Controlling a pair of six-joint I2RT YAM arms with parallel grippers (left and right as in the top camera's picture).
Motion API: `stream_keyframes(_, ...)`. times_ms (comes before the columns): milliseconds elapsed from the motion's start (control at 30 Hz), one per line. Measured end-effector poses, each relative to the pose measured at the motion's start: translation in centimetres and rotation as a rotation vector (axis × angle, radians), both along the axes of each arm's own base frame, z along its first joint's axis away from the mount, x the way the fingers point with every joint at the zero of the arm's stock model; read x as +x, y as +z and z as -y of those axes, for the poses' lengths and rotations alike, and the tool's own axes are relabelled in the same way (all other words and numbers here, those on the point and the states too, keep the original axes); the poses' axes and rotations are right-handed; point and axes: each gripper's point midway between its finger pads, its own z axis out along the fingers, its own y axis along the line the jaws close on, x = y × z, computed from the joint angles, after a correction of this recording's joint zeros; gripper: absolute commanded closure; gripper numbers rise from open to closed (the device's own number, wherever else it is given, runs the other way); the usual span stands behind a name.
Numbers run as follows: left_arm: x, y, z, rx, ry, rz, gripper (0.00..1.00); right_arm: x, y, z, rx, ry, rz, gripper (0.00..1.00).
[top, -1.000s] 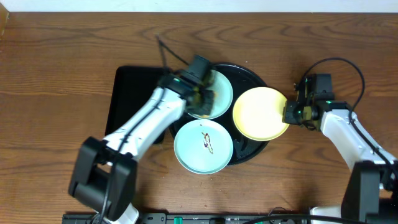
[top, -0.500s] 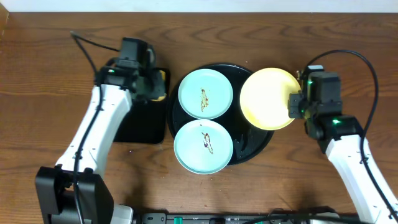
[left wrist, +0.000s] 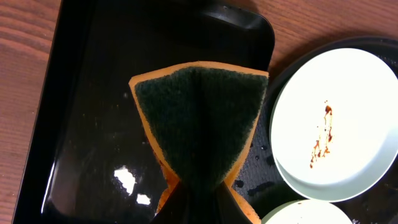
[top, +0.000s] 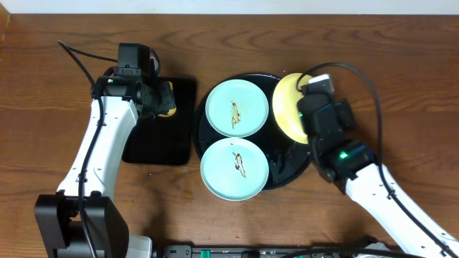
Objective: Clean dirty plates on tray and stack at the side
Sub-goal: 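Carry the yellow plate right and set it on the table with right gripper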
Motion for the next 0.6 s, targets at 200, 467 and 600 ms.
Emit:
stream_keyframes(200,0.0,0.0,0.0,0.0,0.0,0.0,0.92,-0.2,1.2,0.3,-0.106,-0.014,0.03,0.99)
stream_keyframes(467,-0.1,0.0,0.0,0.0,0.0,-0.004,0.92,-0.3,1.0,1.7,-0.076,-0.089,0.042,0.99)
stream_keyframes(600,-0.1,-0.1,0.0,0.0,0.0,-0.006,0.93,-0.2,-0.1,4.1,0.039,-0.191,0.031,0.99)
